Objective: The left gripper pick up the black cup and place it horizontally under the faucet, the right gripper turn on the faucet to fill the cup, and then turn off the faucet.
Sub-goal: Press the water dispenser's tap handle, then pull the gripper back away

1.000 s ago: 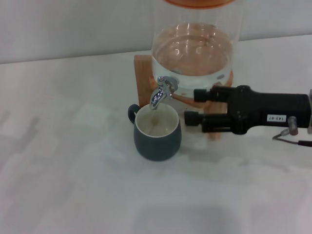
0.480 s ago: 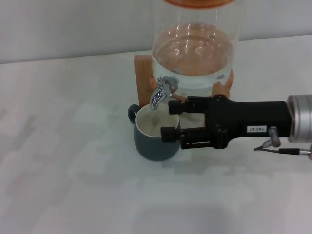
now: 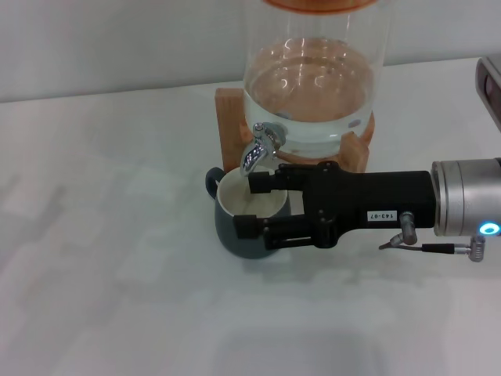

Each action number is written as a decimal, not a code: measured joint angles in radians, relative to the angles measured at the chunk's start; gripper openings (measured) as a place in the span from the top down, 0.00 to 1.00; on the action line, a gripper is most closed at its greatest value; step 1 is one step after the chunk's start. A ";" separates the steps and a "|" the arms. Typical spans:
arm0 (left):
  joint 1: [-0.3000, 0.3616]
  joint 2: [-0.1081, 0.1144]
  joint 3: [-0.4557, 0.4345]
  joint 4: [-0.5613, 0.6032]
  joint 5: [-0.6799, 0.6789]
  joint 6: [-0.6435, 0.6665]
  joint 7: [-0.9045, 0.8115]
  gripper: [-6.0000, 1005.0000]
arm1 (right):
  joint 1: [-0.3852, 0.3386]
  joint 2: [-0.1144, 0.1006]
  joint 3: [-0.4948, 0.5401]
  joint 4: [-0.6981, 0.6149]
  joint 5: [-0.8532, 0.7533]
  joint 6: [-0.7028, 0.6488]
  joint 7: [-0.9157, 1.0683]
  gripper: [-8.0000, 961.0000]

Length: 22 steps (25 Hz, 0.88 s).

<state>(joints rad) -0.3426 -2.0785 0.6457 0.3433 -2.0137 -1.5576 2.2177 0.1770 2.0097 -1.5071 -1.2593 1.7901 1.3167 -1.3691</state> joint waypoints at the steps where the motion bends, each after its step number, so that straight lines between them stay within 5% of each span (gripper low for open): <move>1: 0.000 0.000 0.000 0.008 0.012 -0.002 -0.001 0.11 | -0.001 0.000 0.000 0.000 -0.002 -0.007 -0.002 0.16; 22: 0.005 0.000 -0.001 0.016 0.030 -0.011 -0.006 0.11 | -0.008 0.000 -0.005 0.001 -0.002 -0.067 -0.019 0.16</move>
<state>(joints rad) -0.3380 -2.0788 0.6447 0.3589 -1.9840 -1.5683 2.2119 0.1692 2.0095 -1.5120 -1.2578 1.7877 1.2494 -1.3883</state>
